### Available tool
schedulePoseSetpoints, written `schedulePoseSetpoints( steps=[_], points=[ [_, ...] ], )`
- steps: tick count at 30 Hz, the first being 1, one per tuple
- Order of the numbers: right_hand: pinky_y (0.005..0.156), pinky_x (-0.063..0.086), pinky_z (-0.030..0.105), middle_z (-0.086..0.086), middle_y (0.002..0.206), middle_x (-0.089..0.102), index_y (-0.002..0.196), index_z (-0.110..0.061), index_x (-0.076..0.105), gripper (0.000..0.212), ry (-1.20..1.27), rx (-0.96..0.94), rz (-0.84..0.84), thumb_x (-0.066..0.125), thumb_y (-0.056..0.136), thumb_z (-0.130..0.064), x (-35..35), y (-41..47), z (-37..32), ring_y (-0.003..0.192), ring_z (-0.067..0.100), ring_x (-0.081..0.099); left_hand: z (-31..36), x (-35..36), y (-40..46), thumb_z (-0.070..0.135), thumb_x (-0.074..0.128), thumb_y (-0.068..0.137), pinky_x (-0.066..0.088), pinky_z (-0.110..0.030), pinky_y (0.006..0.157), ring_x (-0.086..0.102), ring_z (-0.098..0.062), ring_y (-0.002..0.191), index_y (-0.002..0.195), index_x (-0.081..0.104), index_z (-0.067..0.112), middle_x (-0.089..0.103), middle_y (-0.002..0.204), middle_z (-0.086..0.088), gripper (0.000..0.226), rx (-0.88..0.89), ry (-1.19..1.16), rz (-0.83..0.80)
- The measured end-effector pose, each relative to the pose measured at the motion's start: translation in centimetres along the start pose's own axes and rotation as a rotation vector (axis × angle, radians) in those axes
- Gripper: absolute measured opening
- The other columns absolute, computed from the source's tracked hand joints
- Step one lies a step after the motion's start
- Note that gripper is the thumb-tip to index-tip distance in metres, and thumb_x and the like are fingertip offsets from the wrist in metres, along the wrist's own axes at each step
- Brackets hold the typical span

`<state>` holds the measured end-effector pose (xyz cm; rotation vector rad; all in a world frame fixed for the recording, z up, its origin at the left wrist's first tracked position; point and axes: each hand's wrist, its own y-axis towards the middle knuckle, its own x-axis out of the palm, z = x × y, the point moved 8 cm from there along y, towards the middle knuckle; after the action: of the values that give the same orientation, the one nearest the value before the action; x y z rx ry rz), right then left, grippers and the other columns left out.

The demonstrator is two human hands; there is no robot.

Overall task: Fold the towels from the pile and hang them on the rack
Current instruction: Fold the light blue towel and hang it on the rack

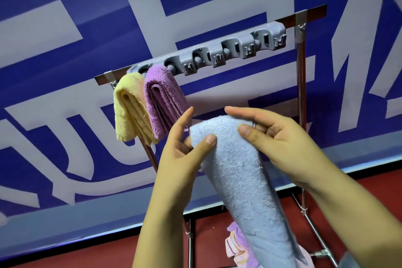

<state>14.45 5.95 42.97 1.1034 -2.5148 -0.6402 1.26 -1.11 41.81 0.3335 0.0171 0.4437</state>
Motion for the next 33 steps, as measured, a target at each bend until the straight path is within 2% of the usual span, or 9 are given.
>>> schedulePoseSetpoints(
  steps=[2, 5, 10, 13, 18, 21, 26, 30, 33],
  points=[
    [0.088, 0.049, 0.017, -0.006, 0.117, 0.068, 0.113, -0.029, 0.063, 0.032, -0.018, 0.0, -0.025, 0.062, 0.083, -0.02, -0.1, -0.1, 0.0, 0.108, 0.005, 0.062, 0.4, 0.0, 0.0, 0.01, 0.069, 0.072, 0.055, -0.022, 0.067, 0.07, -0.013, 0.083, 0.132, 0.049, 0.029, 0.076, 0.093, -0.001, 0.066, 0.043, -0.019, 0.026],
    [0.095, 0.047, 0.023, -0.007, 0.123, 0.064, 0.117, -0.033, 0.06, 0.042, -0.105, -0.007, -0.048, 0.063, 0.079, -0.016, -0.4, -0.1, -0.2, 0.116, 0.006, 0.058, 0.7, 0.5, 0.1, 0.01, 0.068, 0.07, 0.056, -0.025, 0.076, 0.069, -0.014, 0.088, 0.124, 0.053, 0.03, 0.076, 0.093, -0.001, 0.059, 0.082, -0.039, 0.035],
    [0.086, 0.052, 0.021, -0.011, 0.11, 0.07, 0.107, -0.033, 0.064, 0.041, -0.149, -0.051, 0.067, 0.063, 0.083, 0.001, -1.3, -0.2, -0.7, 0.098, 0.005, 0.066, 0.7, 0.5, 0.1, 0.014, 0.071, 0.067, 0.055, -0.024, 0.068, 0.069, -0.012, 0.074, 0.116, 0.059, 0.028, 0.074, 0.075, -0.002, 0.053, 0.086, -0.073, 0.089],
    [0.089, 0.053, 0.026, -0.012, 0.108, 0.07, 0.108, -0.036, 0.064, 0.039, -0.209, -0.075, 0.113, 0.065, 0.082, -0.007, -1.4, -0.4, -0.8, 0.1, 0.008, 0.066, 0.8, 0.4, 0.0, 0.012, 0.072, 0.067, 0.055, -0.021, 0.068, 0.066, -0.009, 0.074, 0.112, 0.062, 0.028, 0.07, 0.073, -0.002, 0.048, 0.123, -0.061, 0.123],
    [0.089, 0.051, 0.022, -0.012, 0.109, 0.069, 0.108, -0.038, 0.062, 0.045, -0.252, -0.128, 0.174, 0.064, 0.083, 0.0, -1.7, -0.5, -1.6, 0.101, 0.003, 0.064, 1.8, 0.2, -0.5, 0.011, 0.077, 0.072, 0.054, -0.028, 0.083, 0.068, -0.016, 0.089, 0.11, 0.065, 0.032, 0.072, 0.089, -0.006, 0.045, 0.216, 0.021, 0.128],
    [0.088, 0.05, 0.02, -0.012, 0.111, 0.069, 0.108, -0.038, 0.063, 0.042, -0.25, -0.15, 0.161, 0.064, 0.083, -0.004, -1.6, -0.4, -1.8, 0.103, 0.003, 0.063, 2.1, 0.4, -0.5, 0.008, 0.076, 0.073, 0.054, -0.027, 0.083, 0.067, -0.015, 0.088, 0.109, 0.066, 0.03, 0.072, 0.089, -0.005, 0.043, 0.245, 0.001, 0.141],
    [0.08, 0.05, 0.015, -0.011, 0.101, 0.072, 0.104, -0.032, 0.067, 0.041, -0.063, -0.15, 0.114, 0.063, 0.079, 0.001, -1.8, 0.0, -2.1, 0.095, 0.004, 0.066, 2.5, 0.4, -0.6, 0.006, 0.072, 0.07, 0.052, -0.025, 0.082, 0.065, -0.012, 0.092, 0.101, 0.069, 0.041, 0.07, 0.095, -0.003, 0.047, 0.311, -0.03, 0.157],
    [0.074, 0.053, 0.018, -0.004, 0.095, 0.073, 0.101, -0.026, 0.069, 0.035, 0.097, -0.13, 0.112, 0.066, 0.076, -0.002, -2.0, 0.7, -2.2, 0.087, 0.008, 0.067, 3.2, 0.6, -0.2, 0.004, 0.073, 0.069, 0.051, -0.023, 0.082, 0.062, -0.009, 0.091, 0.103, 0.064, 0.037, 0.061, 0.101, -0.001, 0.049, 0.351, -0.031, 0.169],
    [0.074, 0.052, 0.018, -0.003, 0.093, 0.073, 0.099, -0.025, 0.069, 0.034, 0.129, -0.127, 0.105, 0.06, 0.075, -0.002, -1.9, 1.1, -2.4, 0.087, 0.008, 0.067, 3.4, 0.8, 0.3, 0.006, 0.073, 0.069, 0.052, -0.025, 0.084, 0.063, -0.01, 0.094, 0.11, 0.057, 0.033, 0.057, 0.108, -0.003, 0.052, 0.331, -0.061, 0.157]
  ],
)
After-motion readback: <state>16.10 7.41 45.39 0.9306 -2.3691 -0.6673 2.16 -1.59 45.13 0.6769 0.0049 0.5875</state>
